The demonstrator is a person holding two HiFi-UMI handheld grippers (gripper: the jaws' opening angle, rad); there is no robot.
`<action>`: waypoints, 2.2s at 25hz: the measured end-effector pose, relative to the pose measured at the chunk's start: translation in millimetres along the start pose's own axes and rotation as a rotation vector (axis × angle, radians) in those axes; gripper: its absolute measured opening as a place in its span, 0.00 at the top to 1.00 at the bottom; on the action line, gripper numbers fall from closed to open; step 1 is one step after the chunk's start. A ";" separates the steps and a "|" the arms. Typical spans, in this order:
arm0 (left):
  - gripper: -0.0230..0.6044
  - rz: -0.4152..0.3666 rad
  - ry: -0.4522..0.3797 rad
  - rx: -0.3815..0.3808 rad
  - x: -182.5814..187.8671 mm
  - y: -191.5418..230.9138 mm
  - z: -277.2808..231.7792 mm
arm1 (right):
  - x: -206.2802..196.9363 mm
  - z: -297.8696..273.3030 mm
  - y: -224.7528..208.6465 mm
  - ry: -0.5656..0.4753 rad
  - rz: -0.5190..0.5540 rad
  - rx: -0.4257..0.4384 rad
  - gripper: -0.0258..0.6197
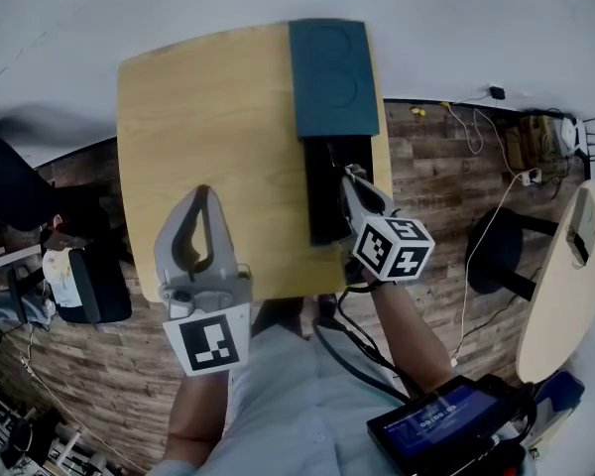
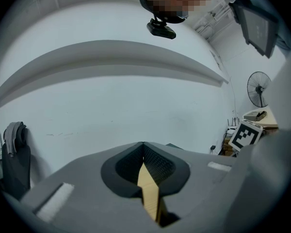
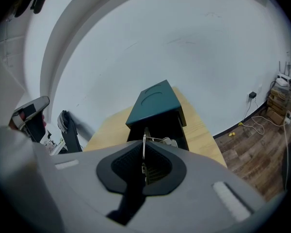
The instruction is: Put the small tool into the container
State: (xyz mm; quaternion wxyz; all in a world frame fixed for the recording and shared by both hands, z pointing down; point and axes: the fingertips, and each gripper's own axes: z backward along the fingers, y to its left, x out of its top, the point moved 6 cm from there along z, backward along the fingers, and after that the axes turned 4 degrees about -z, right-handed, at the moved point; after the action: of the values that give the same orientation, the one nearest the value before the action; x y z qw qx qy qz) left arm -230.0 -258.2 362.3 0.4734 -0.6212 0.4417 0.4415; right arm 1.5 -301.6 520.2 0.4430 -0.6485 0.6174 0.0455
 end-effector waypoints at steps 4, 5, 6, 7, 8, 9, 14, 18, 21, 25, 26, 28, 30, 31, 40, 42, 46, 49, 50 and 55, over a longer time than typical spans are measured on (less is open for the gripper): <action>0.94 0.003 0.007 0.005 -3.1 2.2 -3.6 | 0.5 -6.9 0.9 0.010 -0.039 0.020 0.95; 0.94 0.004 0.009 0.006 -4.0 3.3 -4.5 | 0.9 -8.7 1.0 0.011 -0.052 0.024 0.95; 0.94 0.004 0.011 0.008 -4.8 4.7 -5.2 | 1.6 -10.6 1.0 0.011 -0.063 0.026 0.95; 0.94 0.004 0.014 0.010 -5.5 6.2 -5.5 | 2.4 -12.3 1.1 0.010 -0.074 0.029 0.95; 0.94 0.004 0.015 0.013 -6.2 7.5 -5.5 | 3.3 -14.0 1.2 0.010 -0.084 0.032 0.95; 0.94 0.003 0.017 0.016 -6.8 8.6 -5.3 | 4.2 -15.6 1.3 0.009 -0.094 0.036 0.95; 0.94 0.003 0.026 0.026 -9.0 13.1 -5.0 | 5.6 -23.8 -0.9 0.017 -0.155 0.049 0.95; 0.94 0.004 0.026 0.030 -9.3 15.3 -6.3 | 5.5 -29.4 -5.0 0.019 -0.191 0.047 0.95; 0.94 0.001 0.028 0.029 -10.5 15.0 -6.7 | 6.5 -32.2 -6.7 0.020 -0.188 0.042 0.94; 0.94 0.005 0.034 0.033 -13.1 15.5 -7.4 | 5.5 -36.3 -12.0 0.040 -0.169 0.022 0.91; 0.94 0.005 0.034 0.035 -13.2 16.1 -7.3 | 4.9 -37.0 -13.0 0.047 -0.165 0.021 0.90; 0.94 0.004 0.033 0.037 -13.0 17.2 -7.3 | 3.5 -38.0 -12.6 0.057 -0.150 0.029 0.87; 0.94 0.003 0.031 0.037 -12.8 17.6 -7.5 | 2.4 -38.5 -9.1 0.063 -0.120 0.039 0.80; 0.94 0.003 0.031 0.037 -12.7 17.3 -7.3 | 2.0 -38.6 -7.2 0.068 -0.099 0.040 0.76; 0.94 0.001 0.018 0.042 -5.9 13.3 1.9 | -4.3 -34.4 3.9 0.190 0.075 0.010 0.62; 0.94 0.000 0.015 0.044 -4.6 13.1 4.2 | -4.7 -33.3 7.3 0.241 0.111 0.005 0.60; 0.94 -0.001 0.005 0.049 -1.9 14.1 8.0 | -2.5 -30.0 16.0 0.327 0.220 -0.025 0.53; 0.94 0.001 0.000 0.048 0.5 13.6 11.2 | 2.6 -22.9 17.1 0.309 0.238 -0.042 0.53; 0.94 0.002 -0.002 0.047 1.9 12.8 12.8 | 5.5 -18.7 18.2 0.294 0.233 -0.042 0.53; 0.94 0.006 -0.035 0.042 14.6 5.1 21.2 | 23.0 8.7 32.1 0.180 0.242 -0.004 0.53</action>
State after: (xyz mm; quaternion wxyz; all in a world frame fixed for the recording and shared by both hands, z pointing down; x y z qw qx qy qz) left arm -234.4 -240.2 343.7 0.4927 -0.6018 0.4446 0.4443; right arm -15.8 -308.7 484.4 0.3757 -0.5718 0.7281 0.0415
